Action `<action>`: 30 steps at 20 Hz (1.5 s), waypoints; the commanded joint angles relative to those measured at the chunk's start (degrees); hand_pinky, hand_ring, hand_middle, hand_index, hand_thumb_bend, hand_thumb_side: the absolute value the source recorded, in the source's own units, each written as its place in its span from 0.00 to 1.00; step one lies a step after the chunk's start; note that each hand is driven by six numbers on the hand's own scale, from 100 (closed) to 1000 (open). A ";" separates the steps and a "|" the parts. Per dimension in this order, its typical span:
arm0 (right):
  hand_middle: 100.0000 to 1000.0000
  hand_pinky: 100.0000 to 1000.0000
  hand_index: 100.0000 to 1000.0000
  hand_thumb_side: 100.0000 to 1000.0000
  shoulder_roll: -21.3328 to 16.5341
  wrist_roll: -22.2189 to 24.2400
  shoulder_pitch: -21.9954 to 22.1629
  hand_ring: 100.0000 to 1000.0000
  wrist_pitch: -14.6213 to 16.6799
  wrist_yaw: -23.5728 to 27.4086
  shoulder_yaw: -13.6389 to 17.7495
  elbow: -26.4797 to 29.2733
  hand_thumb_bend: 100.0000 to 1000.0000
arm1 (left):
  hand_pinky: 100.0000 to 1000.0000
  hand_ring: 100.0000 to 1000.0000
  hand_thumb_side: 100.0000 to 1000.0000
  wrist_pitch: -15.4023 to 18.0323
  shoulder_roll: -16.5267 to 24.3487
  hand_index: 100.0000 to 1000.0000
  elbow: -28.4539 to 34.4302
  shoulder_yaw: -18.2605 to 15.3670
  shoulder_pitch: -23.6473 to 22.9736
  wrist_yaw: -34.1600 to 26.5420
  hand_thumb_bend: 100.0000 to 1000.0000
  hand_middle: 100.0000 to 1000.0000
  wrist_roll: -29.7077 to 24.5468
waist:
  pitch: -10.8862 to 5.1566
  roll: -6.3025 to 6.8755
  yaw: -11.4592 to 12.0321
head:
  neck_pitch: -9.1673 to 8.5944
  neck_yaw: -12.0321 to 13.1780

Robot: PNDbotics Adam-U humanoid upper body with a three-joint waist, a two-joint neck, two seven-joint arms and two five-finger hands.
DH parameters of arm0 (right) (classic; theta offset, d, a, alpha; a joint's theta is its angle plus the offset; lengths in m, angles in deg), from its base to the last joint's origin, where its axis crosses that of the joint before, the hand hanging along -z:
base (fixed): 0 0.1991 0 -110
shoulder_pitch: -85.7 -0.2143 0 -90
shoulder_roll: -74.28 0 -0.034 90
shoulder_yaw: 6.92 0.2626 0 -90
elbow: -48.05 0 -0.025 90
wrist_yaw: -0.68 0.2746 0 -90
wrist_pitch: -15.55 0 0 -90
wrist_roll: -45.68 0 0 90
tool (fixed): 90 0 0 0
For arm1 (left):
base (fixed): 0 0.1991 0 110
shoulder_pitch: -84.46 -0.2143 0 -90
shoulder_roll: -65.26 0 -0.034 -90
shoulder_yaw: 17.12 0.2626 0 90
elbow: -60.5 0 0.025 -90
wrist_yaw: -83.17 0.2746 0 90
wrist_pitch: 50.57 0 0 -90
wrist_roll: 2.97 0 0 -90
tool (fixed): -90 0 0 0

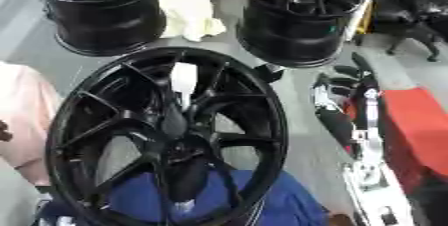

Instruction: Pull the pin out of the wheel hub.

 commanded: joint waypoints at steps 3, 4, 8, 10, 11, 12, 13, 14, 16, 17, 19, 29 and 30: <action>0.69 0.64 0.94 0.24 -1.41 0.16 -0.95 0.66 -0.24 -0.17 0.18 0.65 0.10 | 0.76 0.60 0.69 -0.16 0.73 0.83 1.44 -0.18 0.49 -0.15 0.06 0.59 -0.06 | -0.69 0.12 0.10 | 0.22 -0.11; 0.69 0.64 0.94 0.24 -1.41 0.22 -0.93 0.66 -0.30 -0.20 0.17 0.65 0.10 | 0.76 0.60 0.69 -0.21 0.68 0.83 1.42 -0.16 0.43 -0.09 0.06 0.59 -0.06 | -0.73 0.12 0.12 | 0.22 -0.13; 0.69 0.65 0.94 0.24 -1.53 0.37 -1.09 0.66 -0.40 -0.28 0.19 0.76 0.10 | 0.76 0.60 0.69 -0.22 0.72 0.83 1.51 -0.21 0.46 -0.11 0.06 0.59 -0.06 | -0.75 0.11 0.15 | 0.15 -0.18; 0.69 0.65 0.94 0.24 -2.12 0.92 -1.77 0.66 -0.83 -0.45 -0.02 0.67 0.10 | 0.76 0.60 0.69 -0.24 0.72 0.83 1.50 -0.11 0.37 -0.10 0.06 0.59 -0.06 | -0.83 0.07 0.26 | 0.36 -0.21; 0.69 0.65 0.94 0.24 -2.60 1.41 -2.23 0.66 -1.25 -0.53 -0.14 0.57 0.10 | 0.76 0.60 0.69 -0.25 0.70 0.83 1.47 -0.06 0.31 -0.02 0.06 0.59 -0.06 | -0.89 0.06 0.32 | 0.43 -0.24; 0.70 0.65 0.94 0.25 -3.78 2.38 -3.16 0.66 -1.98 -0.70 -0.47 0.36 0.10 | 0.76 0.60 0.69 -0.25 0.73 0.83 1.44 0.00 0.24 0.04 0.06 0.59 -0.06 | -1.01 0.02 0.40 | 0.45 -0.34; 0.70 0.66 0.95 0.25 -5.36 3.93 -4.42 0.67 -3.06 -1.02 -0.93 0.06 0.10 | 0.76 0.60 0.69 -0.17 0.80 0.83 1.47 0.06 0.22 0.07 0.06 0.59 -0.06 | -1.10 -0.04 0.49 | 0.48 -0.39; 0.71 0.66 0.95 0.25 -7.38 6.04 -6.21 0.67 -4.64 -1.40 -1.49 -0.30 0.10 | 0.76 0.60 0.69 -0.14 0.90 0.83 1.45 0.14 0.20 0.05 0.06 0.59 -0.06 | -1.19 -0.11 0.59 | 0.60 -0.38; 0.73 0.67 0.96 0.27 -11.58 11.11 -10.19 0.69 -8.21 -2.03 -2.93 -0.70 0.11 | 0.76 0.60 0.69 -0.16 1.03 0.83 1.37 0.33 0.09 0.04 0.07 0.59 -0.06 | -1.37 -0.27 0.82 | 0.88 -0.41; 0.74 0.68 0.97 0.27 -13.67 14.04 -12.34 0.70 -10.03 -2.17 -3.81 -0.85 0.12 | 0.76 0.60 0.69 -0.17 1.06 0.83 1.34 0.44 0.02 0.10 0.07 0.59 -0.06 | -1.45 -0.35 0.93 | 0.98 -0.44; 0.76 0.70 0.97 0.41 -17.89 20.82 -17.10 0.73 -13.67 -2.44 -5.96 -1.23 0.16 | 0.76 0.60 0.69 -0.18 1.12 0.83 1.28 0.62 -0.13 0.26 0.06 0.59 -0.06 | -1.64 -0.50 1.15 | 1.11 -0.46; 0.86 0.79 0.99 0.38 -25.06 57.91 -41.35 0.84 -24.49 -3.59 -18.82 -6.31 0.21 | 0.76 0.60 0.69 -0.02 1.65 0.84 1.04 1.43 -0.65 0.47 0.06 0.59 -0.06 | -2.49 -1.10 1.65 | 2.17 -0.48; 0.87 0.79 0.99 0.38 -24.24 60.91 -43.32 0.84 -24.87 -4.18 -19.95 -7.41 0.22 | 0.76 0.60 0.69 -0.05 1.66 0.84 1.02 1.50 -0.69 0.48 0.06 0.59 -0.06 | -2.58 -1.13 1.66 | 2.26 -0.45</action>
